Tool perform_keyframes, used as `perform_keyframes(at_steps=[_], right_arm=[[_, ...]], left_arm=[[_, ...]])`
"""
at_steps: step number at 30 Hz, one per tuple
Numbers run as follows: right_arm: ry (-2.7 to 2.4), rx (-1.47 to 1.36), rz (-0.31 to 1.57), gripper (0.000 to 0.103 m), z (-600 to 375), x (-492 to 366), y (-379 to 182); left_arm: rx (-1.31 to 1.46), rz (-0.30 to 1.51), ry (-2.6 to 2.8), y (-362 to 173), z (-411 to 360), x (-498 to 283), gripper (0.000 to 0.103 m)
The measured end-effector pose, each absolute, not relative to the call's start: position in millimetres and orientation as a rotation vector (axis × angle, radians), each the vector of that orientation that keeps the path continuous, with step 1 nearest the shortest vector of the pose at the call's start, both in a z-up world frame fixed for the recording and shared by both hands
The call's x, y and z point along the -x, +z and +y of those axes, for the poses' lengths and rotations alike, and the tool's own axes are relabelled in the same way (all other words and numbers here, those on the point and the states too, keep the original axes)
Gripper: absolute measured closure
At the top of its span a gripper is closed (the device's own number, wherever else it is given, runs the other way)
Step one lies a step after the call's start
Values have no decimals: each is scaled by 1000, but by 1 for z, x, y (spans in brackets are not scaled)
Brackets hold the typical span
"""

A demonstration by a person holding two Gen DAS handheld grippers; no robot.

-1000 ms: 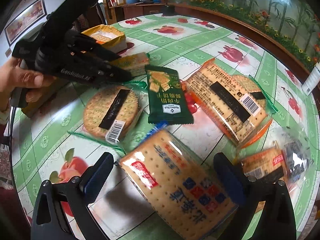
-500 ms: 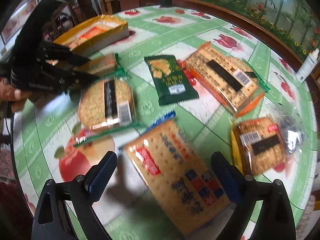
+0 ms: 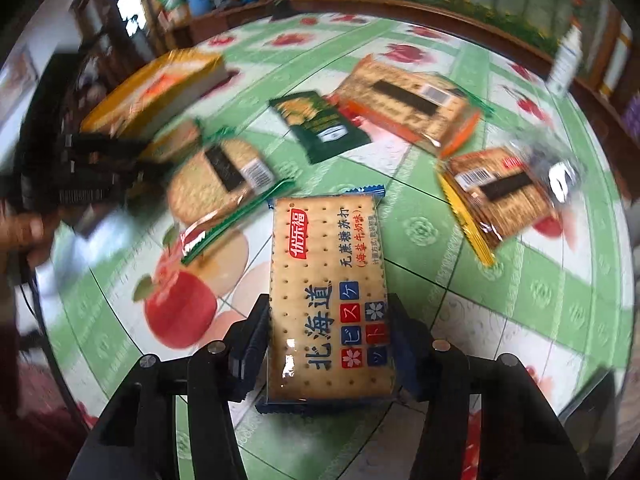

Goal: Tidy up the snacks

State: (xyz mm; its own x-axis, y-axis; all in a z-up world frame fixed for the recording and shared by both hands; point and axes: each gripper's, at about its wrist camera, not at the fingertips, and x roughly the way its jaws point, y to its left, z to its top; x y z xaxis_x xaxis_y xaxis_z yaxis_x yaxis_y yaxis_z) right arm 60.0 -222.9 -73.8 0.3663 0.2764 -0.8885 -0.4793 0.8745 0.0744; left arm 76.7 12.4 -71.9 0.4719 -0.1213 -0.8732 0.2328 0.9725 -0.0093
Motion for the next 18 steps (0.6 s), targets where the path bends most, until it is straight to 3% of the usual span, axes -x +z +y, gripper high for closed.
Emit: perform_keyframes(at_steps=[18], right_arm=[[481,33,912,47,-222,-39,-40]], left_arm=[[-4,932,-128,-50,26,-28,56]])
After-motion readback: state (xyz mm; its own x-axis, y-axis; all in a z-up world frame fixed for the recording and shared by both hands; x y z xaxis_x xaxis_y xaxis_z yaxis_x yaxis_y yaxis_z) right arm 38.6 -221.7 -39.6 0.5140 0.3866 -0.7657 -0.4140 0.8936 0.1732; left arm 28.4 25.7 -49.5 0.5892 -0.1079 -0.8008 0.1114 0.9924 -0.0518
